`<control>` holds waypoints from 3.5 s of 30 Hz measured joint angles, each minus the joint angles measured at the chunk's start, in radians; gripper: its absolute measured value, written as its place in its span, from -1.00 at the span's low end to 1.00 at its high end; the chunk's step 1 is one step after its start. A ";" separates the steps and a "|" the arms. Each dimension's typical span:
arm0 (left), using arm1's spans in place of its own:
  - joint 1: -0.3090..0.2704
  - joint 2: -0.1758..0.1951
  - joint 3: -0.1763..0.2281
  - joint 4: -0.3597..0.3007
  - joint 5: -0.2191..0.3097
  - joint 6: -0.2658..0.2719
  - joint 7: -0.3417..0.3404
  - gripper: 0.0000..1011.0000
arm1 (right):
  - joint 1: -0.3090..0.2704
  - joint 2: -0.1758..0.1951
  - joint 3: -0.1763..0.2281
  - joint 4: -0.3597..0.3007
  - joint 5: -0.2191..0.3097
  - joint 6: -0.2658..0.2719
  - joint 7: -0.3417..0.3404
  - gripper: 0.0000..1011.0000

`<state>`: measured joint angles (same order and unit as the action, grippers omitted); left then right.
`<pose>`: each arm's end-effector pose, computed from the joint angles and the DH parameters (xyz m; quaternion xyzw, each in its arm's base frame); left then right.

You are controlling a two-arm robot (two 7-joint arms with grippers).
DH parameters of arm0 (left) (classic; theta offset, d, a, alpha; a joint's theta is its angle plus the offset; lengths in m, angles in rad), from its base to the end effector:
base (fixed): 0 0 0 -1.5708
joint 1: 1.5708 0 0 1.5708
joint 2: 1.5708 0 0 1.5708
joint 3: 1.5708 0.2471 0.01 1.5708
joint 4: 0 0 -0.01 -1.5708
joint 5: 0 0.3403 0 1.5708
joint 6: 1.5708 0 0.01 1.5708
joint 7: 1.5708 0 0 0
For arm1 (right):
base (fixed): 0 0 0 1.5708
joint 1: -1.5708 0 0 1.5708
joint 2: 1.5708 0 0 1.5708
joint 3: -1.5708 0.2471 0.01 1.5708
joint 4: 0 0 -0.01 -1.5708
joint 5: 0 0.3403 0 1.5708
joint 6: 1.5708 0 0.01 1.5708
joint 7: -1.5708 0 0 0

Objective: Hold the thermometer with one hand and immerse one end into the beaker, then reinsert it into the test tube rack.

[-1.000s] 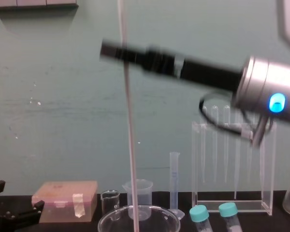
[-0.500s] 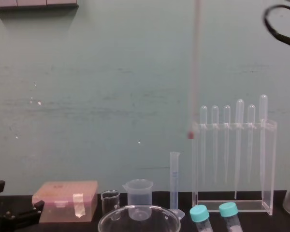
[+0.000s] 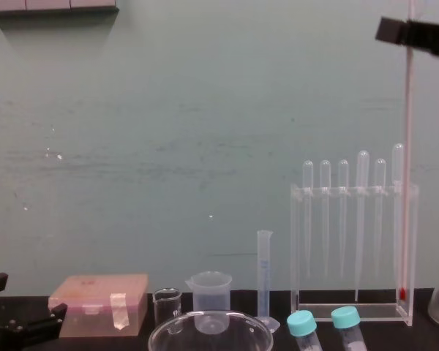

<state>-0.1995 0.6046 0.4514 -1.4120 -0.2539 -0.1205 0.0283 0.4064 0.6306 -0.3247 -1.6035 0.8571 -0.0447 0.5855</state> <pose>0.3809 0.0499 -0.2737 0.1415 -0.1324 0.5799 0.7913 0.4189 -0.0521 -0.1090 0.1370 -0.0673 -0.3315 0.9310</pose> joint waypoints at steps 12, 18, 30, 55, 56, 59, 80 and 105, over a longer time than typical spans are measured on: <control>0.000 0.000 0.000 0.000 0.000 0.000 0.000 0.99 | -0.084 0.021 0.008 -0.011 -0.017 -0.037 0.057 -0.89; 0.000 0.000 0.000 0.000 0.000 0.000 0.000 0.99 | -0.097 0.022 0.006 -0.003 -0.025 -0.038 0.068 -0.89; 0.000 0.000 0.000 0.000 0.000 0.000 0.000 0.99 | -0.087 -0.018 -0.027 0.042 -0.045 -0.026 0.068 -0.89; 0.000 0.000 0.000 0.000 0.000 0.000 0.000 0.99 | -0.073 -0.042 -0.080 0.113 -0.143 -0.014 0.070 -0.89; 0.000 0.000 0.000 0.000 0.000 0.000 0.000 0.99 | -0.073 -0.042 -0.080 0.113 -0.144 -0.013 0.070 -0.89; 0.000 0.000 0.000 0.000 0.000 0.000 0.000 0.99 | -0.074 -0.043 -0.082 0.114 -0.148 -0.012 0.070 -0.89; 0.000 0.000 0.000 0.000 0.000 0.000 0.000 0.99 | -0.076 -0.042 -0.082 0.114 -0.151 -0.008 0.069 -0.45; 0.000 0.000 0.000 0.000 0.000 0.000 0.000 0.99 | -0.102 -0.087 -0.012 0.164 -0.348 -0.027 -0.305 0.98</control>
<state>-0.1995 0.6047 0.4514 -1.4120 -0.2539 -0.1205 0.0283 0.3046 0.5436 -0.3364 -1.4390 0.5089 -0.0721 0.2809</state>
